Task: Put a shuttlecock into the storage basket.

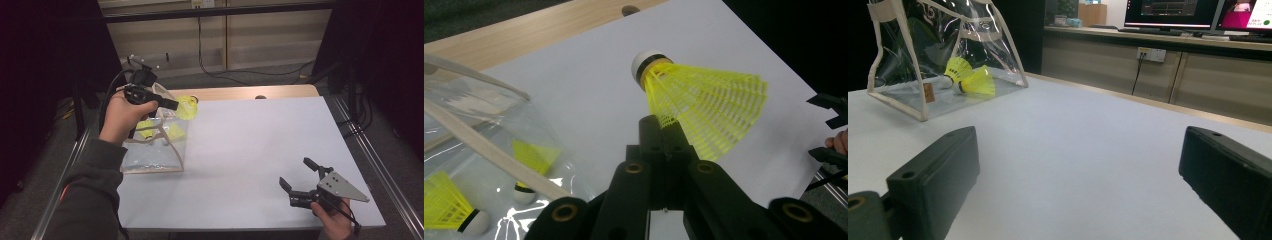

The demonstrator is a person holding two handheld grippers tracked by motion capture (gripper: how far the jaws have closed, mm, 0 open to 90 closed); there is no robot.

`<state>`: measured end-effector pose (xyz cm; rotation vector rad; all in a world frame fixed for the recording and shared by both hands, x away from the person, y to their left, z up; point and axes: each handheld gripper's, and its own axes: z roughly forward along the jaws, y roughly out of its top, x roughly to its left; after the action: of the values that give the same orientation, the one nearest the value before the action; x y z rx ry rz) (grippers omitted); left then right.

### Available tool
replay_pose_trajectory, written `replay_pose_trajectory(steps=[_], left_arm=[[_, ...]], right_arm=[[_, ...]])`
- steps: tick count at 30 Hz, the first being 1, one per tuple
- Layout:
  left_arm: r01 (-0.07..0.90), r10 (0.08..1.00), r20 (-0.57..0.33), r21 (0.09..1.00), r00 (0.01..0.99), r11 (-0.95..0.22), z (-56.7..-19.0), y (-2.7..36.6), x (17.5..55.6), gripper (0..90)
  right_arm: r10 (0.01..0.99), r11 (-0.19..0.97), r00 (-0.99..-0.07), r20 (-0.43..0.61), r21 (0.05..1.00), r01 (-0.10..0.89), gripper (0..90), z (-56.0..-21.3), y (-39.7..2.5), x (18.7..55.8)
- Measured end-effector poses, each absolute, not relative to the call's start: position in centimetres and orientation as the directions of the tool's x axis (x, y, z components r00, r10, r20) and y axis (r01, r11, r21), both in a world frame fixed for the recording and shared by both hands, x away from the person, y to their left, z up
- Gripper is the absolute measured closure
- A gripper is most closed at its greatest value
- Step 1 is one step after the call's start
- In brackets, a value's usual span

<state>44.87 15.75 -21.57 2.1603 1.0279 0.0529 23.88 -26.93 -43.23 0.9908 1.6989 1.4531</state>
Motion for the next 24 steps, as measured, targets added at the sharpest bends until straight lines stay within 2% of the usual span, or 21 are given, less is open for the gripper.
replay_pose_trajectory(steps=[24], left_arm=[[0.673,0.721,-0.251,0.633,0.646,-0.382,-20.8,18.1,44.8,90.0]], right_arm=[[0.879,0.088,-0.476,-0.023,0.989,0.115,2.7,-43.2,-26.9,23.9]])
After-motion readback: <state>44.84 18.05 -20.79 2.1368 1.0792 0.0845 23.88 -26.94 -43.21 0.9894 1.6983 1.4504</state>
